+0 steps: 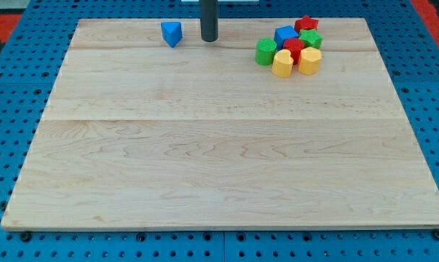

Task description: Move blue cube along with green circle towards center of the board

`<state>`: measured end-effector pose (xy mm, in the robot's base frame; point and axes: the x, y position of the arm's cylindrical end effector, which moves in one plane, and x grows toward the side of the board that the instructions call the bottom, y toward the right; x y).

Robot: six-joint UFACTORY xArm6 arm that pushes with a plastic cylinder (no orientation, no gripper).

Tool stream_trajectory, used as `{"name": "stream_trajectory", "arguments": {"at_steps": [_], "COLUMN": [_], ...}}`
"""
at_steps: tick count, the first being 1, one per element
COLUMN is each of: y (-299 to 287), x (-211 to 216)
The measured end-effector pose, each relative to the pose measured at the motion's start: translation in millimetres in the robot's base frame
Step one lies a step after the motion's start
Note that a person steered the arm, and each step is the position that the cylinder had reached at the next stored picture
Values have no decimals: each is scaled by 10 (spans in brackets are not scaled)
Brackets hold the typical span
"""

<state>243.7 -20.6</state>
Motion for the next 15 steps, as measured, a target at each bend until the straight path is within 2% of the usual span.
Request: {"name": "stream_trajectory", "arguments": {"at_steps": [6,7,8,9,10,11,12,13,14,15], "y": [-8,-49,105,719,1397,1677,1487,1369,925,859], "x": [-2,-254,-296,-473,-377,-202,97,258,293,487]}}
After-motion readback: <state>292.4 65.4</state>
